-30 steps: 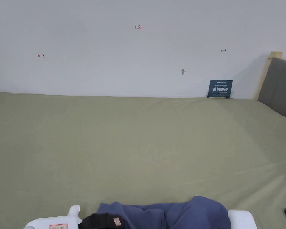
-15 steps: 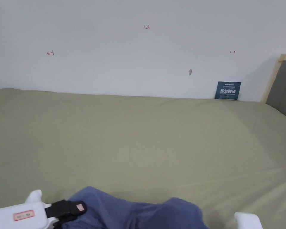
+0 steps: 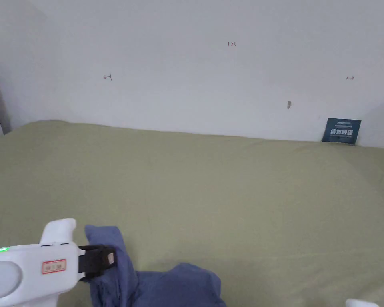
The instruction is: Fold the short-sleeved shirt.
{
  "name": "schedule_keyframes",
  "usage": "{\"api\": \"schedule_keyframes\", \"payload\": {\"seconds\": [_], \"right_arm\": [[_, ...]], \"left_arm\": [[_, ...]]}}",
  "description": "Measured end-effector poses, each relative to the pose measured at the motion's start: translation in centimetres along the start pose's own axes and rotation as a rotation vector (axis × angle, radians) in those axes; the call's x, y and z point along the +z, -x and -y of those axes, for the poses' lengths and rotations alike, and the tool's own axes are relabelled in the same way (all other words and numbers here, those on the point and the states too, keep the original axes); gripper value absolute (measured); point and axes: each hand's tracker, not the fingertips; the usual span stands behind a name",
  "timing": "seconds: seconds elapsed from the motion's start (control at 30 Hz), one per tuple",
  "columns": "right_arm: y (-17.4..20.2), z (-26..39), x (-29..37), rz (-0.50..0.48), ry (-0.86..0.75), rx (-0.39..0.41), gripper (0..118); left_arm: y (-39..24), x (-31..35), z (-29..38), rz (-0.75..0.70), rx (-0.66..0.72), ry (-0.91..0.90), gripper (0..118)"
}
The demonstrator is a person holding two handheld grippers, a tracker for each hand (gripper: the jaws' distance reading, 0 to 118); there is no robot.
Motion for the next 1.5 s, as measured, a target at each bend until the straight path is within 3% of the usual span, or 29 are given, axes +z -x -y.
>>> {"api": "schedule_keyframes", "payload": {"seconds": [0.13, 0.23, 0.3, 0.33, 0.37, 0.5, 0.6, 0.67, 0.83, 0.93, 0.97, 1.0, 1.07, 1.1, 1.33, 1.4, 1.5], "right_arm": [[0.1, -0.1, 0.3, -0.002, -0.006, -0.004, 0], [-0.3, -0.1, 0.4, -0.003, -0.012, -0.020, 0], [-0.5, -0.1, 0.4, -0.002, -0.009, -0.030, 0], [-0.5, -0.1, 0.5, 0.000, -0.007, -0.033, 0], [-0.5, -0.1, 0.6, 0.003, -0.004, -0.035, 0], [-1.1, -0.2, -0.1, 0.006, -0.002, -0.046, 0], [-0.7, -0.2, 0.0, -0.002, 0.001, -0.043, 0], [-0.3, -0.2, -0.1, -0.008, 0.006, -0.029, 0], [0.2, 0.0, -0.5, -0.013, 0.014, 0.002, 0], [0.5, 0.0, -0.2, -0.015, 0.012, 0.006, 0], [0.5, 0.0, -0.3, -0.016, 0.012, 0.006, 0], [0.6, 0.0, -0.1, -0.017, 0.012, 0.006, 0], [0.6, 0.0, -0.1, -0.019, 0.012, 0.004, 0], [0.6, 0.0, 0.0, -0.020, 0.011, 0.004, 0], [3.7, -0.9, 0.3, -0.078, -0.008, 0.013, 0], [6.2, -2.0, 0.7, -0.155, 0.001, 0.080, 0], [11.0, -4.7, 0.1, -0.167, -0.014, 0.170, 0]], "left_arm": [[-6.5, -4.6, 1.0, 0.146, -0.202, 0.093, 16], [-10.6, -7.3, 2.8, 0.210, -0.209, 0.164, 17], [-11.0, -9.0, 3.7, 0.275, -0.161, 0.221, 32], [-10.6, -9.7, 4.0, 0.325, -0.099, 0.243, 51], [-9.6, -10.4, 4.1, 0.370, -0.029, 0.248, 61], [-8.1, -8.7, 3.4, 0.479, 0.178, 0.176, 61], [-6.5, -8.4, 2.5, 0.493, 0.265, 0.107, 49], [-6.1, -8.9, 2.2, 0.482, 0.309, 0.102, 19], [-7.4, -13.3, 4.9, 0.522, 0.353, 0.243, 18], [-9.0, -16.1, 8.5, 0.433, 0.311, 0.405, 18], [-9.1, -17.0, 9.5, 0.396, 0.296, 0.457, 16], [-9.0, -17.5, 10.5, 0.372, 0.286, 0.468, 6], [-8.0, -16.8, 10.3, 0.462, 0.363, 0.337, 1], [-7.9, -16.4, 9.8, 0.430, 0.401, 0.374, 0], [-5.5, -7.1, 3.9, 0.498, 0.214, 0.214, 0], [-3.2, -4.5, 2.7, 0.434, 0.176, 0.149, 0], [0.8, -2.7, 1.6, 0.335, 0.193, 0.118, 0]]}}
